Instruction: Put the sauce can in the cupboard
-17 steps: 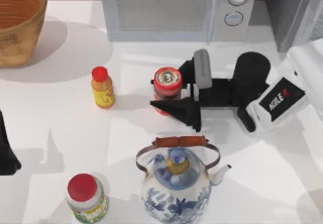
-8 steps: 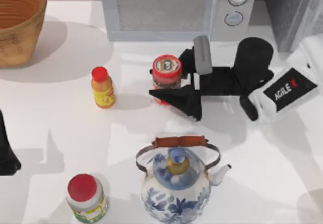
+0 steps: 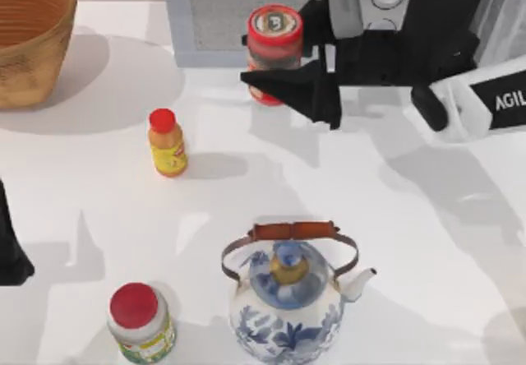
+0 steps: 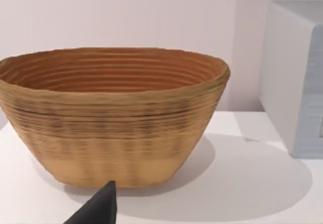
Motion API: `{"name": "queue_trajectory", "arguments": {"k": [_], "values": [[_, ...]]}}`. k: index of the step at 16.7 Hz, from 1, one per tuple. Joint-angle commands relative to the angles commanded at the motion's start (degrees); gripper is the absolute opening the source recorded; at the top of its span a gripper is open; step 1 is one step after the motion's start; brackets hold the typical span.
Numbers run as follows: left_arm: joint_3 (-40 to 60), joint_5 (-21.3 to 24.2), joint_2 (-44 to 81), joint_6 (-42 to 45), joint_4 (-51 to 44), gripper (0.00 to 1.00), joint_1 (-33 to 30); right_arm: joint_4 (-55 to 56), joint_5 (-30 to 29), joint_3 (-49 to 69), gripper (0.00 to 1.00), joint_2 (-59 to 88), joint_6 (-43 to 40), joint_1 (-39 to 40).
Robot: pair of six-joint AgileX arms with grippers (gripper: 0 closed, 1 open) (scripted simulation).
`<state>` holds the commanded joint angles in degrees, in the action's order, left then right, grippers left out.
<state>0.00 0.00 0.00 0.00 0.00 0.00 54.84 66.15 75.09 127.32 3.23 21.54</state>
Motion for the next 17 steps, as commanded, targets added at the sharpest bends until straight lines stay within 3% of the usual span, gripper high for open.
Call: {"name": "queue_trajectory", "arguments": {"k": [6,9,13,17], "values": [[0.0,0.0,0.0,0.0,0.0,1.0,0.0,-0.49,-0.18,-0.14,0.0,-0.73,0.22,-0.14],[0.0,0.0,0.0,0.0,0.0,1.0,0.0,-3.73,-3.07,-3.31,0.0,-6.0,0.87,-1.46],[0.0,0.0,0.0,0.0,0.0,1.0,0.0,-12.09,-11.46,-12.0,0.0,-21.37,1.89,-5.4],[0.0,0.0,0.0,0.0,0.0,1.0,0.0,-22.83,-23.36,-24.46,0.0,-44.58,2.44,-10.52]]}}
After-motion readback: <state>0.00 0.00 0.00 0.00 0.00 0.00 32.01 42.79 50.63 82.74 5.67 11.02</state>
